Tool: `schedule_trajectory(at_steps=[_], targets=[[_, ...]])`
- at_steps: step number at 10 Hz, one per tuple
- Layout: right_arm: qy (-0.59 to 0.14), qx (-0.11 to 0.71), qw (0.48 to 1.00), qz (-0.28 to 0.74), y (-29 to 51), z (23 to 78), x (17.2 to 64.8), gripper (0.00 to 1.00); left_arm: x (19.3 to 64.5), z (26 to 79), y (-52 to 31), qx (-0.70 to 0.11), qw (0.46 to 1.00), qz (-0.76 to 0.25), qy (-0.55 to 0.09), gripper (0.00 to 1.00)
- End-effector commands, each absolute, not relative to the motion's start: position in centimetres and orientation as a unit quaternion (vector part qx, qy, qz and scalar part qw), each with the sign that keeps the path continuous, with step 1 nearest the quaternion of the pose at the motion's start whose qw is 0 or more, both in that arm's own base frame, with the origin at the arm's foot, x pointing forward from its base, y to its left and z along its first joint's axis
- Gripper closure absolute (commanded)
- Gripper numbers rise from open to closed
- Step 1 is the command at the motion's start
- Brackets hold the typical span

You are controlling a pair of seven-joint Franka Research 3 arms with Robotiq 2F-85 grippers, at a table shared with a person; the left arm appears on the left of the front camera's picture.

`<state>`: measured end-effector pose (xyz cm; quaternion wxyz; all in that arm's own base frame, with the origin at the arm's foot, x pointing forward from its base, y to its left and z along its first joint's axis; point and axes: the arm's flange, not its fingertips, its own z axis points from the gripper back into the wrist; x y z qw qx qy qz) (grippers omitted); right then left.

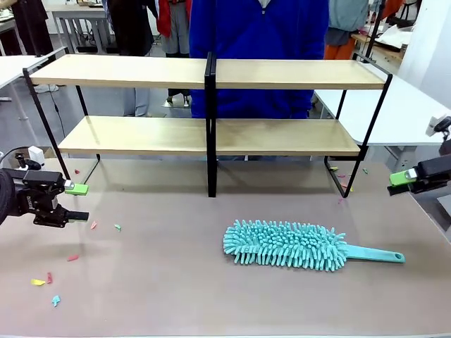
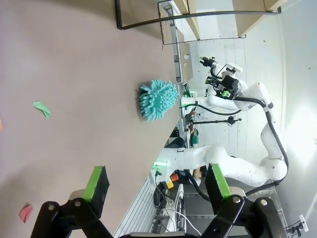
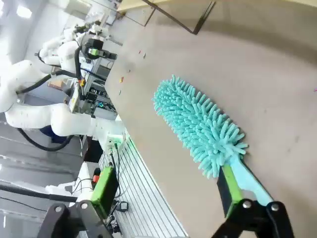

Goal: Clean the shelves.
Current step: Place the Duster on the table.

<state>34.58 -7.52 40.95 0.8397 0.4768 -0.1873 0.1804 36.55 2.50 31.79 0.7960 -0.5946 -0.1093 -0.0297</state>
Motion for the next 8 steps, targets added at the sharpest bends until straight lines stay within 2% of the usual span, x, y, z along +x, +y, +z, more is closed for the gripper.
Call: schedule_trajectory(at_steps=[1,8], targets=[[-0.203,0.455,0.849,0.176,-8.38,41.68,36.06,0.00,36.17,32.01,2.07,-0.604,0.788,-0.024,-0.117,0.00],[-0.203,0.455,0.849,0.176,-8.38,41.68,36.06,0.00,36.17,32.01,2.07,-0.604,0.788,-0.024,-0.117,0.00]])
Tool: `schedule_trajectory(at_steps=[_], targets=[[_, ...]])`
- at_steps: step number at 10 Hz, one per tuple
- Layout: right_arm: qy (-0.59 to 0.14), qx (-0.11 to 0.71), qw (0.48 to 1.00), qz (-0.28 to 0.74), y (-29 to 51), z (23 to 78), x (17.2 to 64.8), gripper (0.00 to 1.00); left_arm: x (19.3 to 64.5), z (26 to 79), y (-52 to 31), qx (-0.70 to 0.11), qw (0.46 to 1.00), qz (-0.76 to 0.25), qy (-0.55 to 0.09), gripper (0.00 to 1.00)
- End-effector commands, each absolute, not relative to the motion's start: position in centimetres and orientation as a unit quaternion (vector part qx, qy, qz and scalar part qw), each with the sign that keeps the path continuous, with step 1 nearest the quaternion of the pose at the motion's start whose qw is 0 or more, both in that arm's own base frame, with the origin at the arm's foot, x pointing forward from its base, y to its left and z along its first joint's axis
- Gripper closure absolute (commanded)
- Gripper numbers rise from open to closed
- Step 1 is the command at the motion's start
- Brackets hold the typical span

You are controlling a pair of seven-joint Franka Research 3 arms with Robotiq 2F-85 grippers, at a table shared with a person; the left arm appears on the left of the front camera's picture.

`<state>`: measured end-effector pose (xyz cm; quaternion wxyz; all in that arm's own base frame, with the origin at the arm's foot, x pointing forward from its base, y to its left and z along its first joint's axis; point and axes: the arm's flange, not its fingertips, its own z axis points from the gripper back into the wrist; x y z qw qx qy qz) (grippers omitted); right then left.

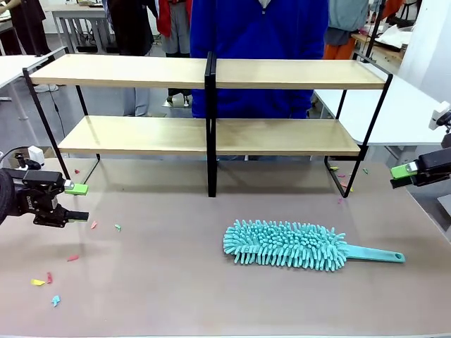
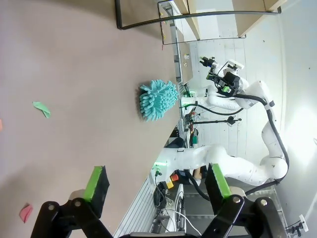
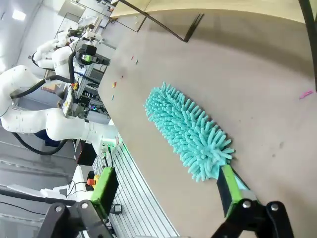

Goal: Clean the shelves.
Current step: Place the Duster on the table.

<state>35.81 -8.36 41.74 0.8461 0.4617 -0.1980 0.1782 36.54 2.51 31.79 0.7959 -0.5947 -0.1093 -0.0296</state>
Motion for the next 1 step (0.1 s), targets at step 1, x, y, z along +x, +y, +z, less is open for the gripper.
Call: schedule_trajectory(at_steps=[1], targets=[[-0.203,0.455,0.849,0.176,-8.38,41.68,36.06,0.00,36.17,32.01,2.07,-0.604,0.788,-0.024,-0.117,0.00]])
